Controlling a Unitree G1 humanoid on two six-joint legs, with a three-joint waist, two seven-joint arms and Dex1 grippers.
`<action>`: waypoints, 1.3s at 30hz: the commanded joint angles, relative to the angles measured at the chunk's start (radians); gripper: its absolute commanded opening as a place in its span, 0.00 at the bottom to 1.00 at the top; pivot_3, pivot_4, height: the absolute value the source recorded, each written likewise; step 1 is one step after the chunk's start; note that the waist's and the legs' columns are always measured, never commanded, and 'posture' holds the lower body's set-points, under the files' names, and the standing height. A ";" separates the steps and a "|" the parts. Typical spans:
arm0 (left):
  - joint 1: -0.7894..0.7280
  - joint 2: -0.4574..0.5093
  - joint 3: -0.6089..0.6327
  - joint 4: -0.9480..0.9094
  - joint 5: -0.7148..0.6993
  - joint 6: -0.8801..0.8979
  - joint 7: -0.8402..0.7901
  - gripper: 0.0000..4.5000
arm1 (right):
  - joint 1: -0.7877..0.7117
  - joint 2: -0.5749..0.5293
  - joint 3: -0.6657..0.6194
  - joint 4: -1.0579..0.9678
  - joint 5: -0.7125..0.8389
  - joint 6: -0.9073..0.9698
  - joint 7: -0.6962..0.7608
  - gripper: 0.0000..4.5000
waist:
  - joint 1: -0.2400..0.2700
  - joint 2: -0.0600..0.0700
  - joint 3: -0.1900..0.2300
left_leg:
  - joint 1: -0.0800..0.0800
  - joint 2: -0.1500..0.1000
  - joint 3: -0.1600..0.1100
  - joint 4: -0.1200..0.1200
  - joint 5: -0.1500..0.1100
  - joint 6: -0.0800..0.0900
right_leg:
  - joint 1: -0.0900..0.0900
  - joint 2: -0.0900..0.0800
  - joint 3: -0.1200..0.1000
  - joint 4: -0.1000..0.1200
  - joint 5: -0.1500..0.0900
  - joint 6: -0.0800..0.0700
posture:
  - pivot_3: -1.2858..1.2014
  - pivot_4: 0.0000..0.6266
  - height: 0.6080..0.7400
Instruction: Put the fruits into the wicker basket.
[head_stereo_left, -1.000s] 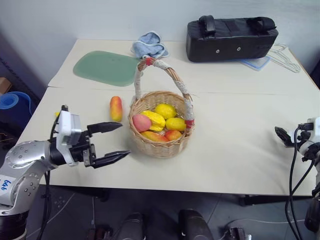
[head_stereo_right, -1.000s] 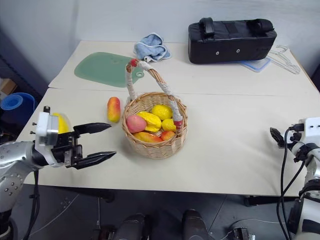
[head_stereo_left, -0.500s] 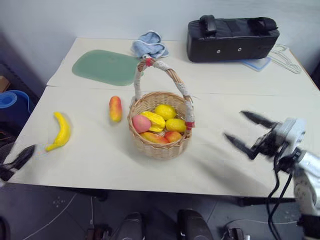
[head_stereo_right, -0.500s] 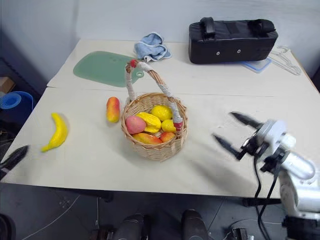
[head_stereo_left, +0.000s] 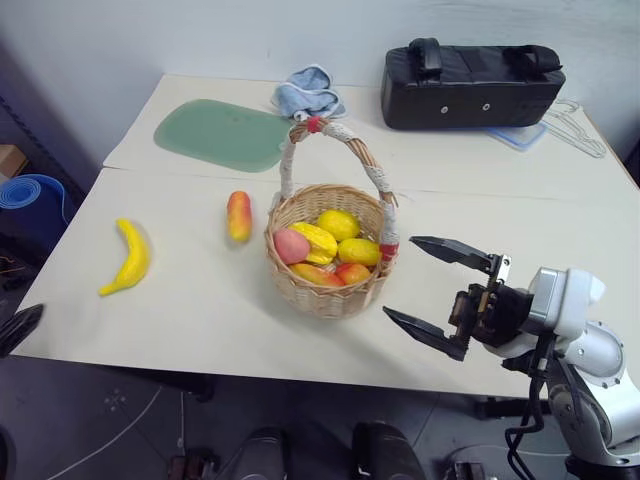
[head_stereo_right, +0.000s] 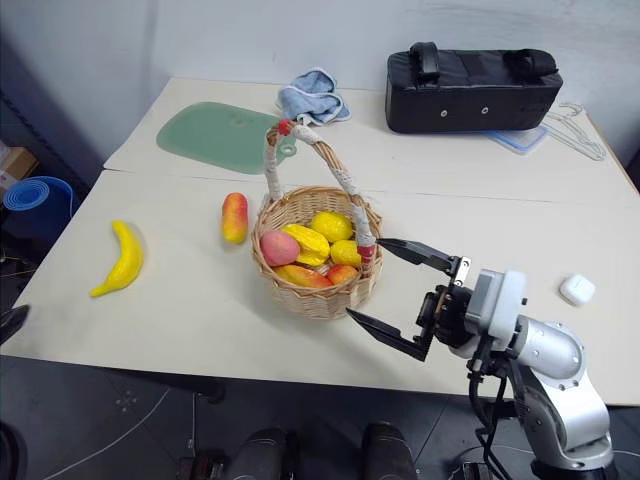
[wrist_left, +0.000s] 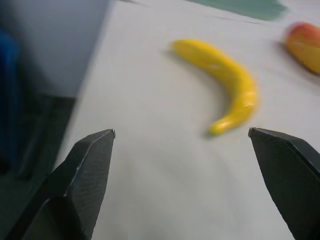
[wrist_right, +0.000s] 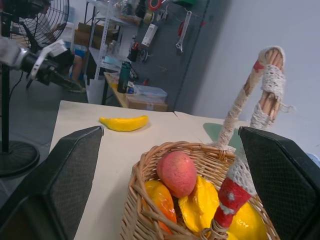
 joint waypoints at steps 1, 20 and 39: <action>-0.083 0.102 -0.095 -0.089 -0.008 0.167 -0.004 1.00 | -0.044 -0.003 -0.001 0.016 0.010 -0.007 0.015 0.99 | -0.001 0.001 0.001 | 0.000 0.000 0.001 0.000 0.000 0.000 | 0.000 0.001 -0.001 0.001 0.000 0.000 | 0.52 0.24 1.00; -0.539 0.135 -0.626 0.017 0.285 0.397 0.118 0.70 | -0.115 0.032 0.009 0.082 -0.071 -0.033 -0.010 1.00 | -0.002 0.002 0.002 | -0.006 -0.001 0.027 0.002 0.000 0.001 | -0.015 0.006 -0.005 0.009 0.001 0.001 | 0.52 0.24 1.00; -0.325 0.188 -0.381 -0.615 -0.107 0.242 -0.419 0.18 | -0.073 -0.018 -0.099 0.139 -0.051 -0.010 -0.022 1.00 | 0.006 0.000 0.003 | -0.005 0.003 0.027 0.009 -0.002 0.005 | -0.015 0.002 -0.003 0.008 0.002 -0.001 | 0.52 0.24 1.00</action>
